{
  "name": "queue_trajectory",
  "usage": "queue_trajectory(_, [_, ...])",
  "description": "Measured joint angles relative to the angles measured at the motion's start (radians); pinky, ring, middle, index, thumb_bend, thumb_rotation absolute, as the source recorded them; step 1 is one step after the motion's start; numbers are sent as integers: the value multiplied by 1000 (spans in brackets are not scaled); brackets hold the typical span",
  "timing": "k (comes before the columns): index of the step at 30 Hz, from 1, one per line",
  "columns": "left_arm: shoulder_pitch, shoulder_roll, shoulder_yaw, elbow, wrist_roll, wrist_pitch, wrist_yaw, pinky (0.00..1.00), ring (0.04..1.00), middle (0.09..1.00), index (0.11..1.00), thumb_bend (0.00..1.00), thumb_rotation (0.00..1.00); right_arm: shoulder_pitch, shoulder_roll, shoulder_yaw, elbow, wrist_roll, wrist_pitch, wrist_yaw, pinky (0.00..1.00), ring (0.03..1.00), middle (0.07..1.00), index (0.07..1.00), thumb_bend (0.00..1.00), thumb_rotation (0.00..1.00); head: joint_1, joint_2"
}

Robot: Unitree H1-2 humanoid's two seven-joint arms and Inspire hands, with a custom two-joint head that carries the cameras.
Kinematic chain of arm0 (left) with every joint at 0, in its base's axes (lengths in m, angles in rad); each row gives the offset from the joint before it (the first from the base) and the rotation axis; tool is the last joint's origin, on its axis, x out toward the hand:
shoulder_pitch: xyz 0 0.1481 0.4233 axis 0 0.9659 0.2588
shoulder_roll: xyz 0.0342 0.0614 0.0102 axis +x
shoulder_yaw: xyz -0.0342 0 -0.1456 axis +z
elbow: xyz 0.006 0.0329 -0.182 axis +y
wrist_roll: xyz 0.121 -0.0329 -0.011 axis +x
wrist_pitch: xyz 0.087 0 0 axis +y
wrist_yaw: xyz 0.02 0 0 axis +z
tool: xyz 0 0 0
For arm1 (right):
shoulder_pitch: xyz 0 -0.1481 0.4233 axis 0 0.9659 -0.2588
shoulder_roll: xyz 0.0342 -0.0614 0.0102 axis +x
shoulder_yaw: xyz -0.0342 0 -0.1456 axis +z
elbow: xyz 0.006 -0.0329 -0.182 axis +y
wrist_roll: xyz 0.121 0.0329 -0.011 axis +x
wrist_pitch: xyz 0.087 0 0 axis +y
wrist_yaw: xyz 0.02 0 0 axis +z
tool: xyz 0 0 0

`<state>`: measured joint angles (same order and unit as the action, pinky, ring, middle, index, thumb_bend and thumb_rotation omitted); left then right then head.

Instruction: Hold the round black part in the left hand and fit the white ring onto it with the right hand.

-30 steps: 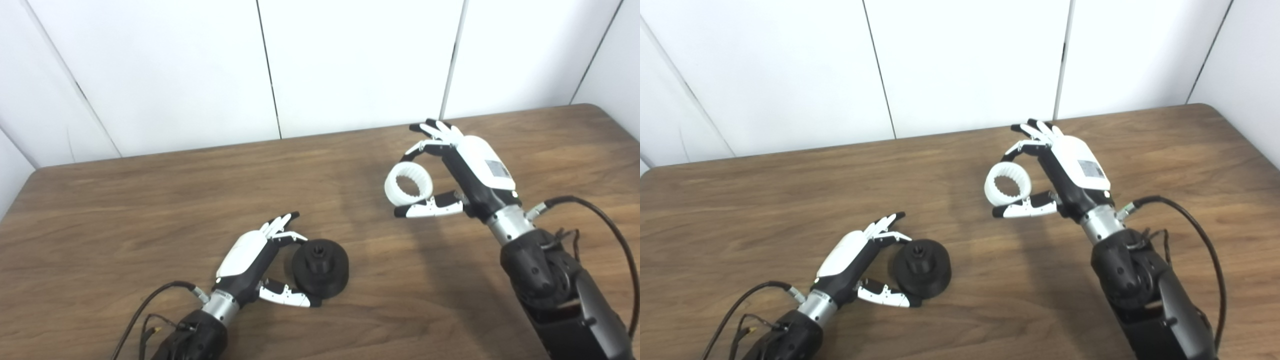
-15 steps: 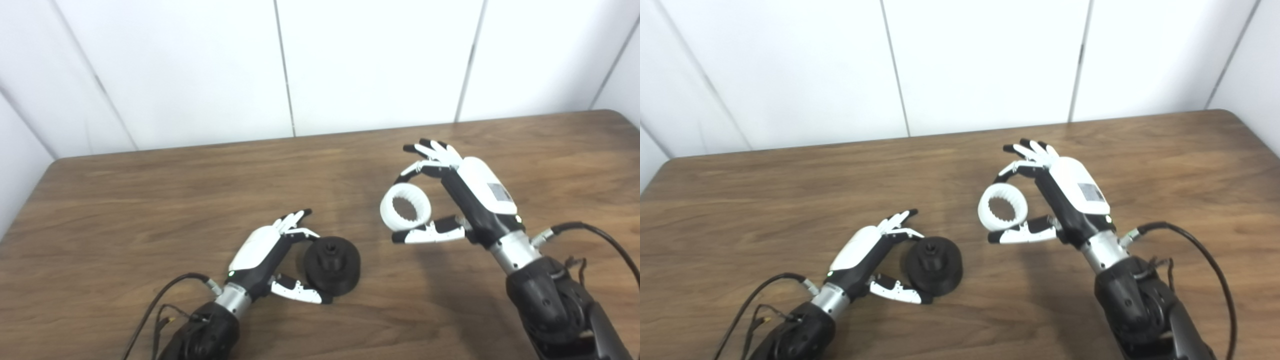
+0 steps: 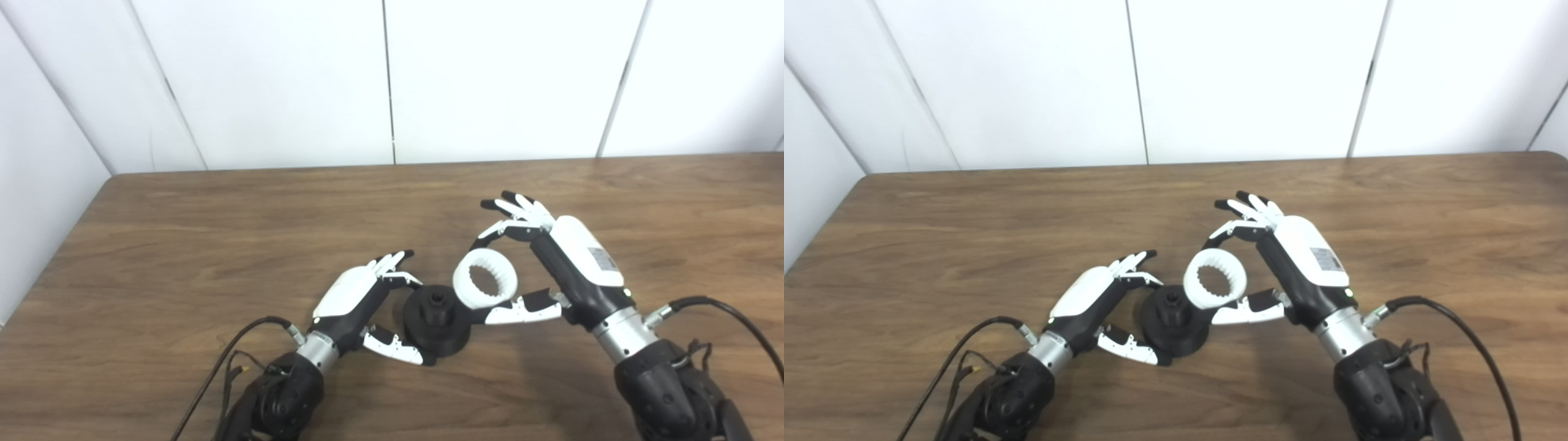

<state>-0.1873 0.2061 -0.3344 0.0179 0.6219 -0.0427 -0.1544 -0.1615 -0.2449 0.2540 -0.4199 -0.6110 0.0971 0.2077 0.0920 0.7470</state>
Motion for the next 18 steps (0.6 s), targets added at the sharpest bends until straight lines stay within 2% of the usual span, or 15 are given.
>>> queue_trajectory(6, [0,-3,-1,-3,3,6,-2,1000,1000,1000,619,974,363,0,18,23,11,-4,0,6,1000,962,896,582,806,301,2,0])
queue_trajectory(18, [0,-3,-2,-3,4,1,2,1000,1000,1000,611,975,367,-12,50,49,104,-33,-5,5,1000,973,898,584,811,284,3,-2])
